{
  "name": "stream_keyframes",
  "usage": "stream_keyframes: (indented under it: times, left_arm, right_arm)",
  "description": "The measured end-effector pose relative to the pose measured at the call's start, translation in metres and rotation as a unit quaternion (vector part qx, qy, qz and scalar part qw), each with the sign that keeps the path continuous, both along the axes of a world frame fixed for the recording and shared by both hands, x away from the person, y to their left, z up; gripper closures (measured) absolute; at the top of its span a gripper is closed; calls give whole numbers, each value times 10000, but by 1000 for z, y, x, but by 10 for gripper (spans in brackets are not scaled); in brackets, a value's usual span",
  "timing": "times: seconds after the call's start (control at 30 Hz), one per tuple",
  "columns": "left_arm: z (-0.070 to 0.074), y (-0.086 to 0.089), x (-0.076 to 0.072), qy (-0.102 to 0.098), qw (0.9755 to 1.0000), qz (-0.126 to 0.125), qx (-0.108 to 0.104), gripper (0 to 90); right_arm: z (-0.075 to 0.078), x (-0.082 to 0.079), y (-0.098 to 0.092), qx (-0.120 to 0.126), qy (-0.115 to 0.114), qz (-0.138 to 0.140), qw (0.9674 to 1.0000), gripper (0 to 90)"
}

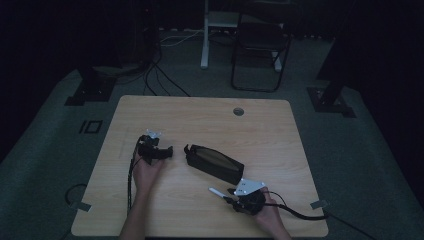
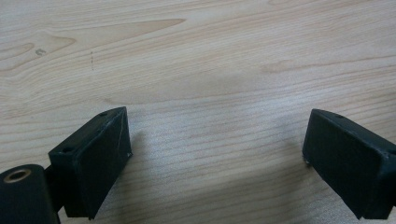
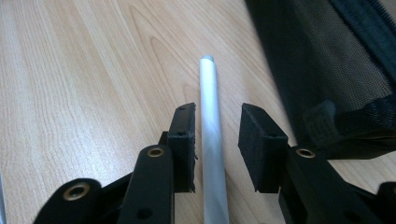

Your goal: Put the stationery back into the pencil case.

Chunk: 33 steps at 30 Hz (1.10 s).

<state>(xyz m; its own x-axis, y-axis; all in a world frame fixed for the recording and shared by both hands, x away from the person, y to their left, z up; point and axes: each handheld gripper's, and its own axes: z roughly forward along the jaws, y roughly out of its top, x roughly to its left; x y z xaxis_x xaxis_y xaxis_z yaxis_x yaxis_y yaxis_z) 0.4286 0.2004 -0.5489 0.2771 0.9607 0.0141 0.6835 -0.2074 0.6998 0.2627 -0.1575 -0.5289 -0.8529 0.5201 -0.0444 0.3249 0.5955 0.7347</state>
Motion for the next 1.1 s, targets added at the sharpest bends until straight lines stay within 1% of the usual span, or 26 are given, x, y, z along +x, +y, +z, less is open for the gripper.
stream_keyframes:
  times: [0.2, 0.47, 0.87, 0.93, 0.97, 1.1]
  left_arm:
    - [0, 0, 0, -1, 10000, 2, 2, 81]
    - [0, 0, 0, 2, 10000, 4, -3, 81]
    - [0, 0, 0, 1, 10000, 2, -1, 81]
    - [0, 0, 0, -1, 10000, 2, 0, 81]
    - [0, 0, 0, 0, 10000, 3, 0, 81]
    - [0, 0, 0, 1, 10000, 5, -3, 81]
  right_arm:
    - [-3, 0, 1, -105, 15, 18, 9999, 679]
    - [-5, 1, 2, -152, 81, 33, 9998, 686]
    - [-8, 0, 4, -289, 100, 48, 9995, 716]
    - [-10, 1, 5, -381, 156, 38, 9991, 724]
    - [-12, 1, 5, -433, 149, 38, 9989, 739]
    - [-11, 3, 5, -382, 296, 65, 9988, 782]
